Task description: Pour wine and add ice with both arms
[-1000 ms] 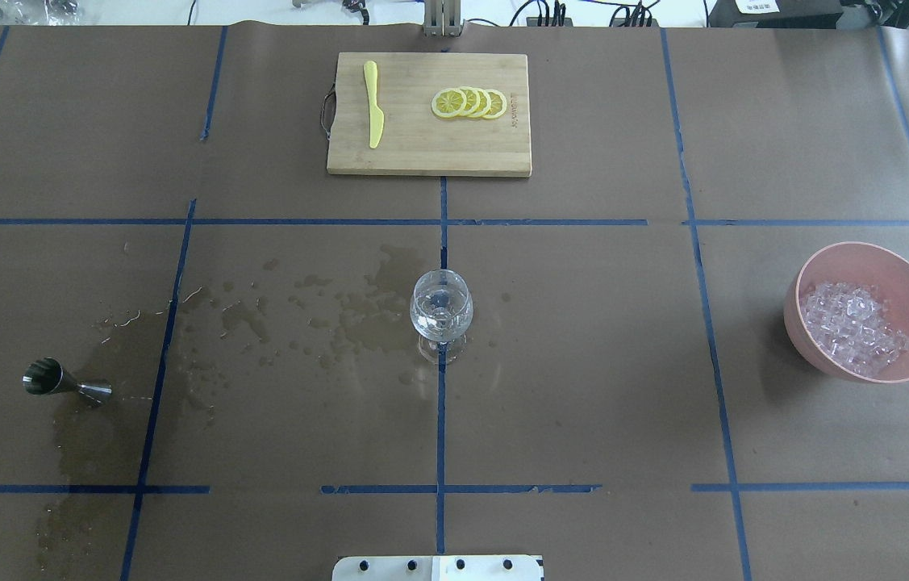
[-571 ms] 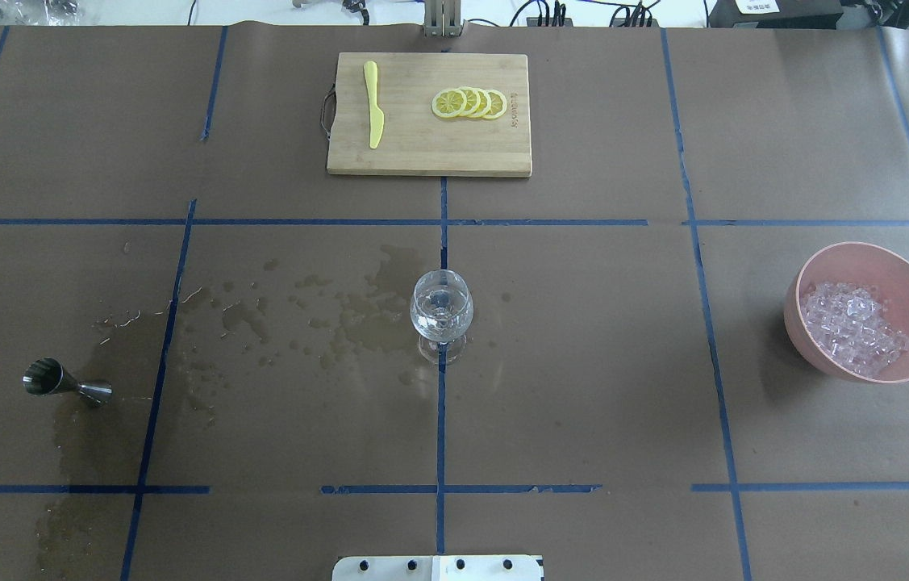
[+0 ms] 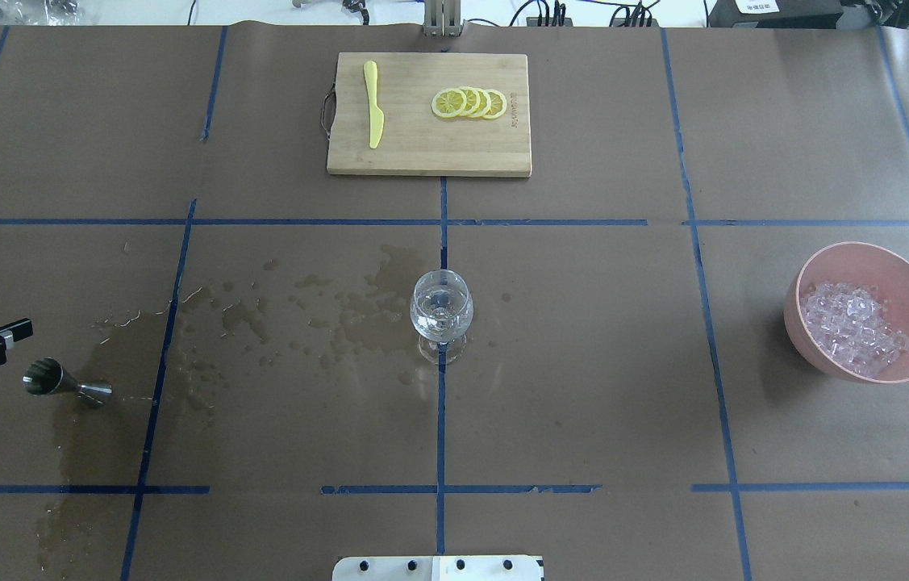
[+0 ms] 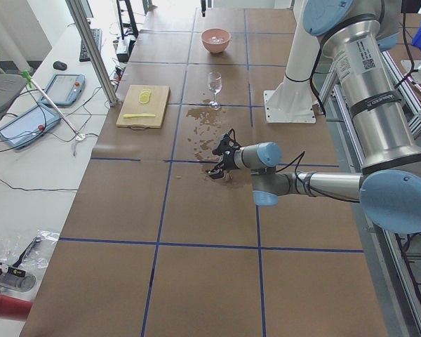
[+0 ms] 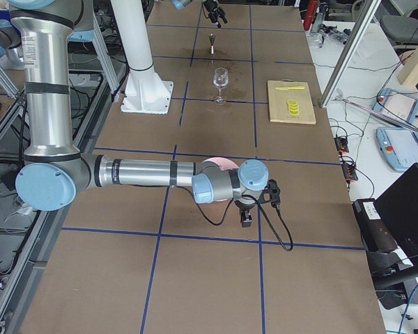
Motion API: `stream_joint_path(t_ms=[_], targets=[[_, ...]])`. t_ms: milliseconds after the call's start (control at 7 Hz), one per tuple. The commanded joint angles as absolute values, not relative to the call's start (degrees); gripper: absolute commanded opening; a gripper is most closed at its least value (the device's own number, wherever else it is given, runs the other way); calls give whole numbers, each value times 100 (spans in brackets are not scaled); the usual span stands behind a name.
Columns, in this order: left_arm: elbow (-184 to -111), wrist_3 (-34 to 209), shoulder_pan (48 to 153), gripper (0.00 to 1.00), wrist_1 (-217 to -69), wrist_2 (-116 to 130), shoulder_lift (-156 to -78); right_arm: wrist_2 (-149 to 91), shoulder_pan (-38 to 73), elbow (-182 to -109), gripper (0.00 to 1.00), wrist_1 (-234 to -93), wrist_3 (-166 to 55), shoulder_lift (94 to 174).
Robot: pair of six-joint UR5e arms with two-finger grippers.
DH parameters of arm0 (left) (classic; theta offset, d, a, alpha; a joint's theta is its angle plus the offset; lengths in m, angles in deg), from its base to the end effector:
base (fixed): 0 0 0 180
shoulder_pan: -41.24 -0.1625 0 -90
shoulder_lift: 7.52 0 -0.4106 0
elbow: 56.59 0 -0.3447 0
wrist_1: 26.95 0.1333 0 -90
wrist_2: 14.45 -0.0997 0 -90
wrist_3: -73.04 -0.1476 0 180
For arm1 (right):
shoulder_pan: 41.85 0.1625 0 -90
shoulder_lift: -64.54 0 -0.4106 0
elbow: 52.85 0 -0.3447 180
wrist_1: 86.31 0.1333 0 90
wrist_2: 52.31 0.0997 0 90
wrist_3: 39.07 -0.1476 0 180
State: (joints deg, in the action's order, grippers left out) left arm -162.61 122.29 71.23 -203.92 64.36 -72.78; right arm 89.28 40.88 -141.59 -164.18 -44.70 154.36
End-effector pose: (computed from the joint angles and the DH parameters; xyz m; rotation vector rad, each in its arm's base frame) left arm 0.2057 -0.3057 0.5195 0.9207 1.0141 0.0241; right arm -0.0409 -0.4599 0.6505 0.0777 -0.9123 -0.1134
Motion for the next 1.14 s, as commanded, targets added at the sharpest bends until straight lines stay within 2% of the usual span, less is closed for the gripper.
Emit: stream_joint_path(t_ms=[0,714,1000], targets=[[-16294,12243,5885,99,-20414,4521,-7143,8928,4085,-14161,100,-16418,-4470,15445],[-16277,12927,4189,99,-20388,2286,-7081,8928,4085,-14197,100,-16418,-4470,15436],[-16120,13374,3826,99,-20257,1835,-7081,8928,4094,-14188,100,-16418,-4469,15436]])
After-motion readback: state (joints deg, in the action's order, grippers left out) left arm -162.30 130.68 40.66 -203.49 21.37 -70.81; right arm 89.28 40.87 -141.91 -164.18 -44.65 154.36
